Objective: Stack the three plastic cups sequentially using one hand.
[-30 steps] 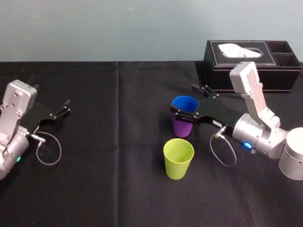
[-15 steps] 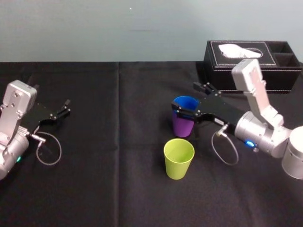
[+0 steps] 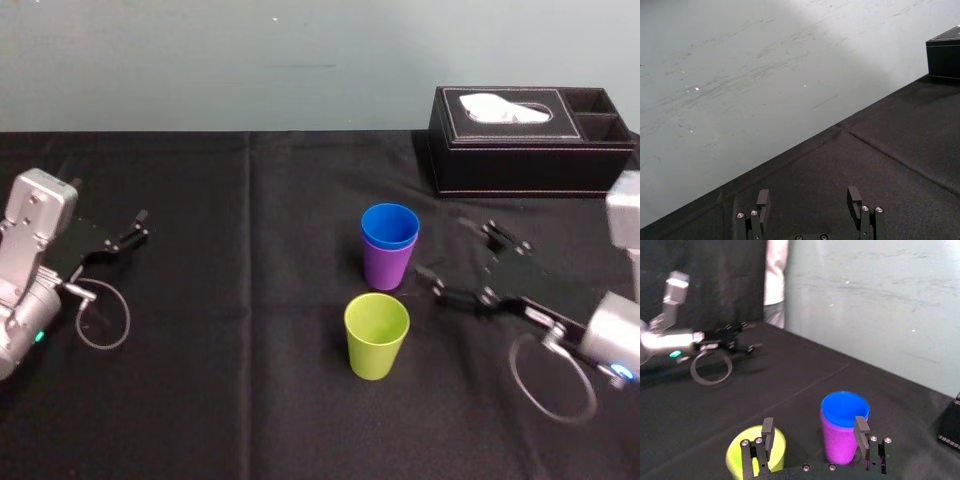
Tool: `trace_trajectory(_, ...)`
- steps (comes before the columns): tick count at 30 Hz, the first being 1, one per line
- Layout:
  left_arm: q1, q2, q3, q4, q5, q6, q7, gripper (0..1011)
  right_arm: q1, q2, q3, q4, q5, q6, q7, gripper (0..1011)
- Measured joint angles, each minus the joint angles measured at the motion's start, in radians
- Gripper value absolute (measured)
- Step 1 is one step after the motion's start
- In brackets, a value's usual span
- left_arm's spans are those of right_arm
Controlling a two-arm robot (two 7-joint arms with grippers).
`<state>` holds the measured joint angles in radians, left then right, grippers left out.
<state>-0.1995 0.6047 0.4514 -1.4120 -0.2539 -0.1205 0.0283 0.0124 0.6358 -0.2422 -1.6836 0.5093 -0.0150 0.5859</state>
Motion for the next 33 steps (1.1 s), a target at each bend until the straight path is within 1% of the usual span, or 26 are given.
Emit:
trace_trajectory(1,0.000,0.000,0.000,0.000,0.000,0.000,0.000,1011,-0.012,0.012,0.003,-0.004,0.006,-0.010,0.011,1003)
trace_trajectory(2,0.000,0.000,0.000,0.000,0.000,0.000,0.000,1011,-0.034,0.033,0.009,-0.008,0.014,-0.030,0.029,1003)
trace_trajectory(3,0.000,0.000,0.000,0.000,0.000,0.000,0.000,1011,-0.044,0.043,0.011,-0.010,0.017,-0.039,0.037,1003)
trace_trajectory(4,0.000,0.000,0.000,0.000,0.000,0.000,0.000,1011,-0.061,0.062,0.014,-0.013,0.021,-0.055,0.051,1003)
trace_trajectory(9,0.000,0.000,0.000,0.000,0.000,0.000,0.000,1011,-0.097,0.104,0.011,-0.015,0.023,-0.091,0.079,1003)
trace_trajectory(11,0.000,0.000,0.000,0.000,0.000,0.000,0.000,1011,-0.103,0.113,0.003,-0.015,0.015,-0.097,0.083,1003)
trace_trajectory(12,0.000,0.000,0.000,0.000,0.000,0.000,0.000,1011,-0.104,0.119,-0.007,-0.013,0.003,-0.101,0.083,1003)
trace_trajectory(17,0.000,0.000,0.000,0.000,0.000,0.000,0.000,1011,-0.088,0.118,-0.046,0.003,-0.031,-0.103,0.085,1003)
trace_trajectory(20,0.000,0.000,0.000,0.000,0.000,0.000,0.000,1012,-0.059,0.105,-0.082,0.026,-0.057,-0.094,0.087,1003)
trace_trajectory(21,0.000,0.000,0.000,0.000,0.000,0.000,0.000,1012,-0.059,0.105,-0.082,0.026,-0.057,-0.094,0.087,1003)
trace_trajectory(23,0.000,0.000,0.000,0.000,0.000,0.000,0.000,1011,-0.037,0.093,-0.105,0.044,-0.068,-0.086,0.089,1003)
trace_trajectory(33,0.000,0.000,0.000,0.000,0.000,0.000,0.000,1011,0.014,0.067,-0.150,0.082,-0.078,-0.069,0.091,1003)
